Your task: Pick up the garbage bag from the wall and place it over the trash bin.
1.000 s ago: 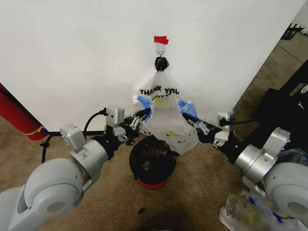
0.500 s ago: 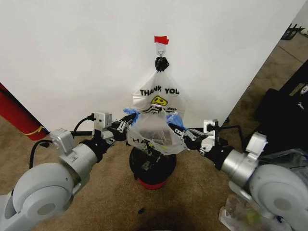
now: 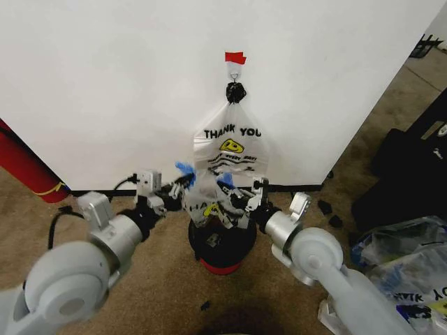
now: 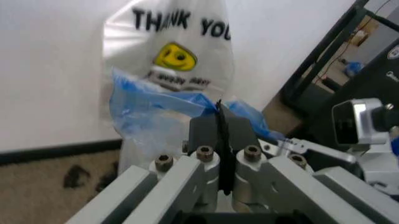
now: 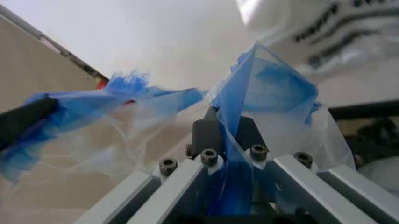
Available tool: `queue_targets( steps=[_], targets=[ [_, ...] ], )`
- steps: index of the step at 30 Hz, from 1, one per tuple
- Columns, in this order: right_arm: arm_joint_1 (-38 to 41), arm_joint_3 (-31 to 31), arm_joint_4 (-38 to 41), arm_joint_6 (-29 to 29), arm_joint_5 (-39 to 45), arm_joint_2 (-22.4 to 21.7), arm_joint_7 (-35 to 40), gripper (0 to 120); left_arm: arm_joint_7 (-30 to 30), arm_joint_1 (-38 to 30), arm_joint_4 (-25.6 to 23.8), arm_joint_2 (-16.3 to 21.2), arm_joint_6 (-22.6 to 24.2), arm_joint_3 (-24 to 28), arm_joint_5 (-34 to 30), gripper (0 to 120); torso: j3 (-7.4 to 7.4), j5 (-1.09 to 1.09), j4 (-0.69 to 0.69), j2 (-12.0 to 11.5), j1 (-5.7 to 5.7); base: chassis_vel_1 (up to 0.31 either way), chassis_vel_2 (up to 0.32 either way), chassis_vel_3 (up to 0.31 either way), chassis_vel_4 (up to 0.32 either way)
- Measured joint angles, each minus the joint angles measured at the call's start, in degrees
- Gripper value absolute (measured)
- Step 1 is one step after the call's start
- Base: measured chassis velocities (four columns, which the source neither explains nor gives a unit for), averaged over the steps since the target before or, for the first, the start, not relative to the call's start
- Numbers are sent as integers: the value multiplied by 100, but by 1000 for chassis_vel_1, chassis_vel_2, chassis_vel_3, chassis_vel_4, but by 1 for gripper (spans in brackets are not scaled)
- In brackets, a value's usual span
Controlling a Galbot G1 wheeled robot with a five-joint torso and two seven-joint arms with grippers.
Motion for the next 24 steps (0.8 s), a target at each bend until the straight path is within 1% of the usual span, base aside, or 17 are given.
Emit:
queue_targets(
  steps=[2,6,9,10,12,14,17,20,21,22,24],
  targets=[
    [-56,-25,-22,-1,-32,13,56,0,-9,22,28,-42,7,20,-10,0,0,3,0,0,0,0,0,0,0],
    [-232,-68,-215,41,-294,219,231,0,-16,24,178,-174,9,138,-29,0,0,6,1,0,0,0,0,0,0],
    [-314,65,-262,103,-387,272,344,0,-43,41,338,-398,-32,240,23,0,0,3,1,0,0,0,0,0,0],
    [-314,65,-262,103,-387,272,344,0,-43,41,338,-398,-32,240,23,0,0,3,1,0,0,0,0,0,0],
    [-404,190,-280,166,-550,237,313,0,-61,108,495,-584,-93,280,104,0,0,5,1,0,0,0,0,0,0],
    [-530,286,-283,231,-758,172,208,0,-59,237,607,-766,-169,335,250,0,0,2,0,0,0,0,0,0,0],
    [-683,312,-284,295,-987,170,144,0,-34,391,723,-927,-251,416,502,0,0,5,1,0,0,0,0,0,0],
    [-892,315,-317,393,-1341,264,119,0,-1,591,831,-1123,-334,461,793,0,0,3,2,0,0,0,0,0,0],
    [-1003,317,-346,461,-1501,312,107,0,16,679,863,-1186,-376,453,901,0,0,6,2,0,0,0,0,0,0],
    [-1003,317,-346,461,-1501,312,107,0,16,679,863,-1186,-376,453,901,0,0,6,2,0,0,0,0,0,0],
    [-1201,337,-382,553,-1757,393,70,0,52,828,936,-1262,-454,420,1095,0,0,4,1,0,-1,0,0,0,0]
  ],
)
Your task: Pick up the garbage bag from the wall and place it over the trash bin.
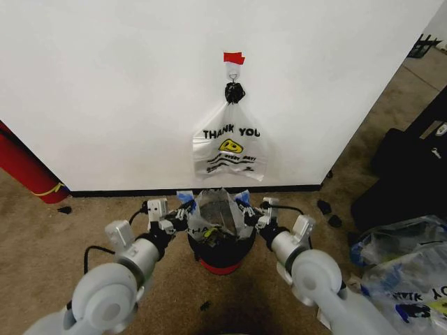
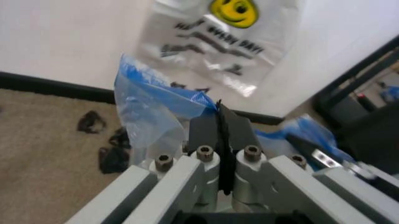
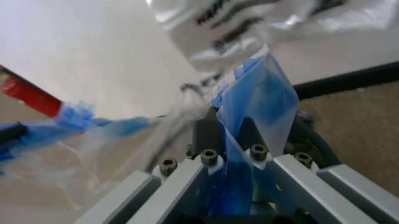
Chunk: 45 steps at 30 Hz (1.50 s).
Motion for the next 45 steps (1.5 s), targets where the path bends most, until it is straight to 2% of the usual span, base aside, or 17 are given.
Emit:
queue_targets(
  steps=[4,11,22,33,45],
  targets=[
    [-307,16,-60,161,-410,186,-69,0,50,279,132,-133,-147,-49,351,0,0,-2,0,0,0,0,0,0,0],
    [-605,34,-172,323,-891,487,-46,0,69,730,61,-324,-249,-132,666,0,0,1,1,0,0,0,0,0,0],
    [-1264,385,-43,422,-1320,591,-136,0,150,1323,158,-565,-259,-229,779,0,0,-1,1,0,0,0,0,0,0],
    [-1803,588,95,472,-1650,583,17,0,72,1563,221,-334,-76,-238,711,0,0,-1,0,0,0,0,0,0,0],
    [-1877,514,-97,180,-1640,683,271,0,21,1620,441,-150,85,-244,539,0,0,-1,1,0,0,0,0,0,0]
  ],
)
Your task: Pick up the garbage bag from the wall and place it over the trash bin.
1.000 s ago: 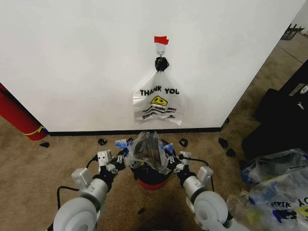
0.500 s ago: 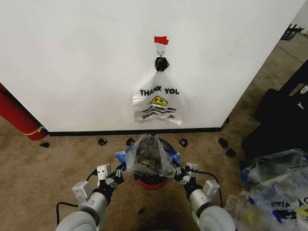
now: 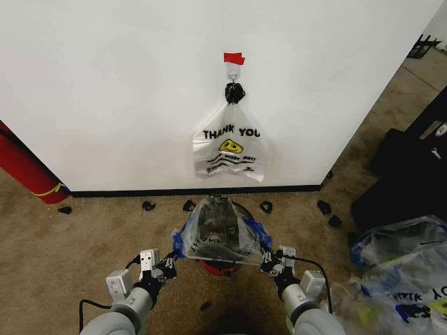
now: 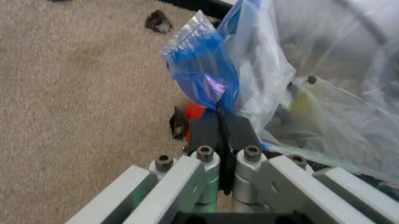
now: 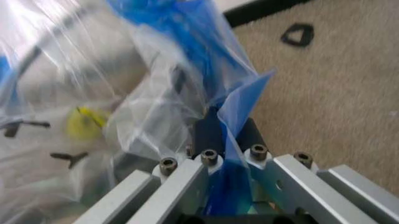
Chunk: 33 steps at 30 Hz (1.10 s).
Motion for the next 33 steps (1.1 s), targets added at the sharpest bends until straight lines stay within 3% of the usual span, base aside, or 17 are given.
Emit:
queue_targets(
  steps=[13,19,28,33],
  targets=[
    [389,-116,-406,-351,178,250,345,0,-40,-229,287,213,201,113,-179,0,0,0,0,0,1,0,0,0,0],
    [830,-106,-619,-691,539,241,530,0,-34,-910,653,202,380,458,-182,0,1,1,0,0,1,0,0,0,0],
    [1149,-259,-867,-827,530,105,572,0,-37,-1323,953,265,444,1094,45,0,1,1,1,0,1,0,0,0,0],
    [1284,-272,-964,-816,472,89,592,0,-69,-1521,1194,83,345,1221,339,0,1,0,-1,0,1,0,0,0,0]
  ],
)
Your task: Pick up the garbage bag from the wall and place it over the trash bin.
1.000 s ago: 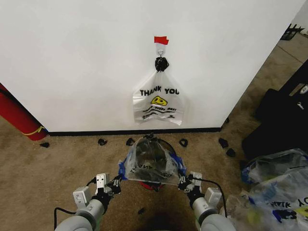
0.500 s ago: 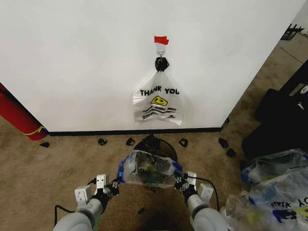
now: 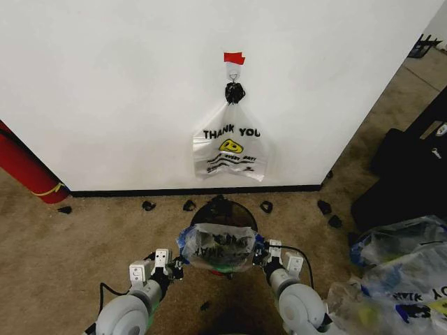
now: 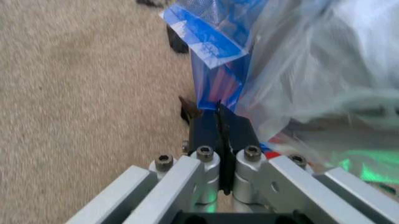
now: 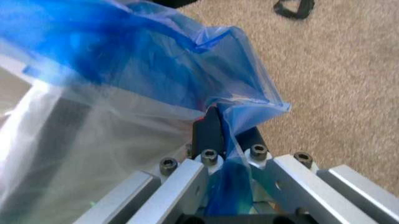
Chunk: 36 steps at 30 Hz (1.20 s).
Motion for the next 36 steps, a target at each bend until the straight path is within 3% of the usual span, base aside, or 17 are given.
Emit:
queue_targets(
  steps=[15,19,21,24,29,31,36],
  targets=[
    [-143,46,24,206,-274,-44,-142,0,16,303,-134,-163,5,-119,120,0,-1,1,1,0,0,0,0,0,0],
    [-367,93,174,293,-496,-97,-307,12,77,486,-402,-98,149,-274,120,15,-1,1,0,0,0,0,0,0,0],
    [-548,162,313,370,-615,-160,-420,23,78,656,-607,-39,201,-381,180,26,-1,0,0,0,0,0,0,0,0],
    [-772,237,477,484,-800,-244,-578,30,76,909,-849,5,252,-474,306,33,-1,1,1,0,-1,0,0,0,0],
    [-1260,414,788,779,-1251,-380,-869,53,77,1473,-1353,30,288,-591,680,55,-1,1,1,0,-1,0,0,0,0],
    [-1336,446,839,818,-1304,-396,-899,54,77,1528,-1417,30,288,-600,714,58,-1,1,0,0,-1,0,0,0,0],
    [-1765,659,1089,967,-1388,-489,-1108,78,49,1846,-1720,29,288,-652,896,80,-2,1,0,0,-1,0,0,0,0]
  ],
)
